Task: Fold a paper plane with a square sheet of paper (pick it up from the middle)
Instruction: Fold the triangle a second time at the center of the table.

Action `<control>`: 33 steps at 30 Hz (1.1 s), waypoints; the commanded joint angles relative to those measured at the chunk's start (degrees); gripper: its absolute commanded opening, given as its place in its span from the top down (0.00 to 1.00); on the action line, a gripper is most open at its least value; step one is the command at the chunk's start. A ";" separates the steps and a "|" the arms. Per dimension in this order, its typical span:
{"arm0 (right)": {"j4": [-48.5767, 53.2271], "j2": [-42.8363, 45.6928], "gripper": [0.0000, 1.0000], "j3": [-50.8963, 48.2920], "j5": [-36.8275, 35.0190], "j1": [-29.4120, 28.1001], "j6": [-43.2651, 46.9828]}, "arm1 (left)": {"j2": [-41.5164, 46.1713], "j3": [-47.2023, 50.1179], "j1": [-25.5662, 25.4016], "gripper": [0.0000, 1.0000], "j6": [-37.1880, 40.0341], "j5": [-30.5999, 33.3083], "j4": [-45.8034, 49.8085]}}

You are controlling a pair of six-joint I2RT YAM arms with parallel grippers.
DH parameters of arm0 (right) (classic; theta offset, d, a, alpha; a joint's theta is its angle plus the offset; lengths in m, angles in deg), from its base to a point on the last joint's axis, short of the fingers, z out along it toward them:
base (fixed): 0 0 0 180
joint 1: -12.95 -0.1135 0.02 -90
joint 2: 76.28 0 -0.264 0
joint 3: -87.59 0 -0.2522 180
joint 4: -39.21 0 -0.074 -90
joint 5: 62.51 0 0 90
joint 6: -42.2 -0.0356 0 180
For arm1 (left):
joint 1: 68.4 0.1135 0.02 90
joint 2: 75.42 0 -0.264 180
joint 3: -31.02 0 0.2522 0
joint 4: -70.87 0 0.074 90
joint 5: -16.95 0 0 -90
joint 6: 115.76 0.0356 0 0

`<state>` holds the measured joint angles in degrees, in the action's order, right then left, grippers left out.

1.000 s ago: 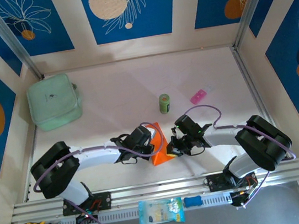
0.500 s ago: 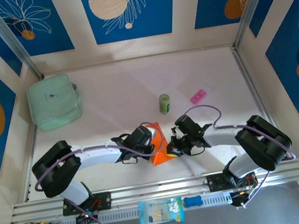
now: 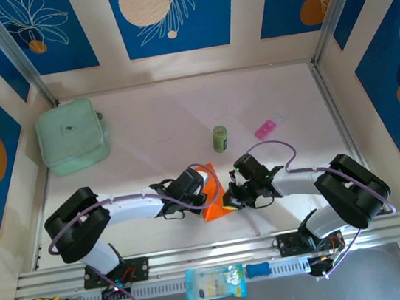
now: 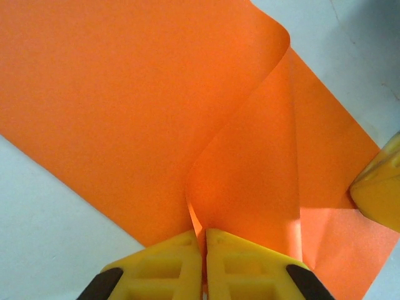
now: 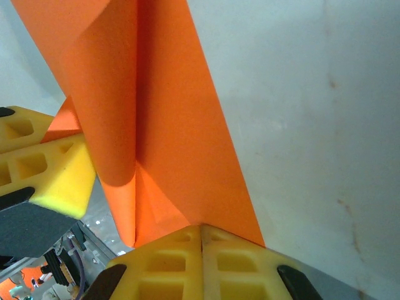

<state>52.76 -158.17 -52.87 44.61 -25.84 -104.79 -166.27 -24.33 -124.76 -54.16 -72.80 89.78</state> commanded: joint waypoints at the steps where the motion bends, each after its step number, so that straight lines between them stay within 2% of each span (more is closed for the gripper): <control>1: 3.94 -0.83 0.99 -0.14 -1.40 -0.33 1.00 | -1.14 -1.04 0.75 0.91 0.85 0.39 0.48; 16: 4.71 -0.39 0.98 0.56 -1.39 0.00 1.18 | -2.14 -0.60 0.65 0.92 1.06 -0.25 0.13; 24: 6.07 3.45 0.94 3.71 -2.03 0.23 1.72 | -1.70 -0.52 0.73 0.92 1.38 -0.84 0.08; 33: -2.72 1.81 0.97 4.54 0.63 -0.55 -2.05 | -2.02 -0.60 0.64 0.92 1.52 -1.22 0.04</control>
<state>53.26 -155.37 -49.37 43.47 -25.86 -105.14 -166.79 -24.65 -124.65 -53.75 -73.00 89.32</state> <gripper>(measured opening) 0.055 0.084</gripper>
